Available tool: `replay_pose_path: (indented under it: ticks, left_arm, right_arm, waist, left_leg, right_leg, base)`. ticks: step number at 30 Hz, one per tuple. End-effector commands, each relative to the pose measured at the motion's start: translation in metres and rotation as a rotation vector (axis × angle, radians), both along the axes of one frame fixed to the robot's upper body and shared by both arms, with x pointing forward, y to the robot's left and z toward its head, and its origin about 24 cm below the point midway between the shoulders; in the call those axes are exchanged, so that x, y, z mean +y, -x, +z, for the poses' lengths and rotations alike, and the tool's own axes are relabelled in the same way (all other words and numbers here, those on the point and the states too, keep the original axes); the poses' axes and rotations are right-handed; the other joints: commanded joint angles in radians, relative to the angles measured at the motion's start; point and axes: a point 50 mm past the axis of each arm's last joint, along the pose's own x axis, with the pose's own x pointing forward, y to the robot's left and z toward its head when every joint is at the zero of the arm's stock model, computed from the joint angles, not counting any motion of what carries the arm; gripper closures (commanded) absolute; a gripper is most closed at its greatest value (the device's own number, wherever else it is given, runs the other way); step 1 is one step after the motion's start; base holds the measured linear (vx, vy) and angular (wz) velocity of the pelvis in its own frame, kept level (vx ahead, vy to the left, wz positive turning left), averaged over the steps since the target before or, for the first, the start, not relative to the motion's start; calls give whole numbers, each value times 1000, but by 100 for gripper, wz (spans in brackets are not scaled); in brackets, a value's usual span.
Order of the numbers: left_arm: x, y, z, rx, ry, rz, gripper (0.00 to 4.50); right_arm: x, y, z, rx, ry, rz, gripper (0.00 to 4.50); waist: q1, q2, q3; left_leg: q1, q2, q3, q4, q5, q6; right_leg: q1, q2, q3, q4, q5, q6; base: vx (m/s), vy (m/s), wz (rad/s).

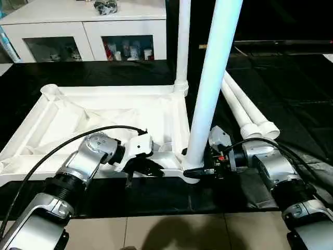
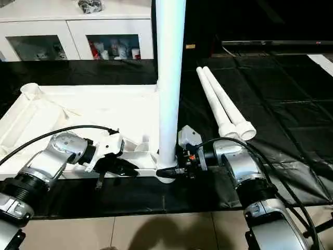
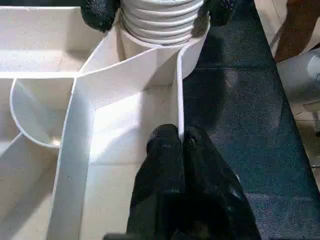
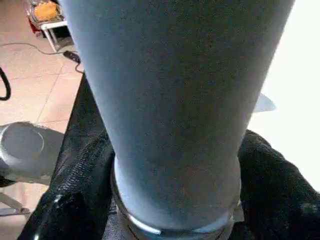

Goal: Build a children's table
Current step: Rotate leg to tighten

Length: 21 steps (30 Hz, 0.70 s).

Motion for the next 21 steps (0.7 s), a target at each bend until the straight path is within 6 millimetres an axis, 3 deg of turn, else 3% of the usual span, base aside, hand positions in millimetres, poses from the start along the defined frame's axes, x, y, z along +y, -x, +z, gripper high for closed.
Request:
replay_pose_path:
  ticks: [1, 7, 11, 14, 16, 18, 21]
  left_arm:
    - [-3, 5, -5, 38, -33, -49, 450]
    - [-4, -3, -3, 38, 3, 50, 450]
    - [-7, -15, 2, 31, 60, 224, 450]
    - [-16, -25, 8, 9, 115, 391, 450]
    - [-23, -29, 11, 0, 138, 466, 450]
    - [-27, -32, 13, -3, 153, 509, 450]
    - [-39, -36, 18, -19, 182, 594, 450]
  right_arm:
    - [1, 0, 3, 2, -20, -4, 140]
    - [6, 2, -3, 52, -66, -58, 168]
    - [21, 1, -18, 58, -52, -232, 170]
    - [45, -11, -27, 90, -96, -480, 171]
    - [58, -17, -29, 109, -114, -580, 171]
    - [64, -20, -30, 118, -118, -634, 171]
    - [76, -25, -30, 123, -111, -727, 171]
  waist:
    - [-7, -7, -71]
    - [-7, -6, -67]
    - [-12, -4, -64]
    - [-32, -2, -62]
    - [-55, -2, -60]
    - [-62, -1, -60]
    - [-65, -6, -62]
  left_leg:
    - [5, 0, 15, -68, -208, 61]
    - [7, -1, 15, -71, -233, 51]
    - [8, -4, 13, -75, -256, 22]
    - [4, -10, 6, -80, -274, -2]
    - [6, -13, 4, -79, -308, -11]
    - [2, -13, 4, -79, -303, 0]
    - [5, -15, 7, -76, -299, 14]
  right_leg:
    - [60, -28, 27, -55, -209, -259]
    - [59, -28, 27, -62, -262, -243]
    - [57, -31, 27, -69, -341, -215]
    - [58, -32, 22, -76, -414, -180]
    - [53, -32, 20, -83, -458, -170]
    - [56, -30, 20, -85, -442, -169]
    - [53, -29, 19, -87, -423, -180]
  base:
    - [0, 0, 0]
    - [0, 0, 0]
    - [0, 0, 0]
    - [0, 0, 0]
    - [0, 0, 0]
    - [0, 0, 0]
    - [0, 0, 0]
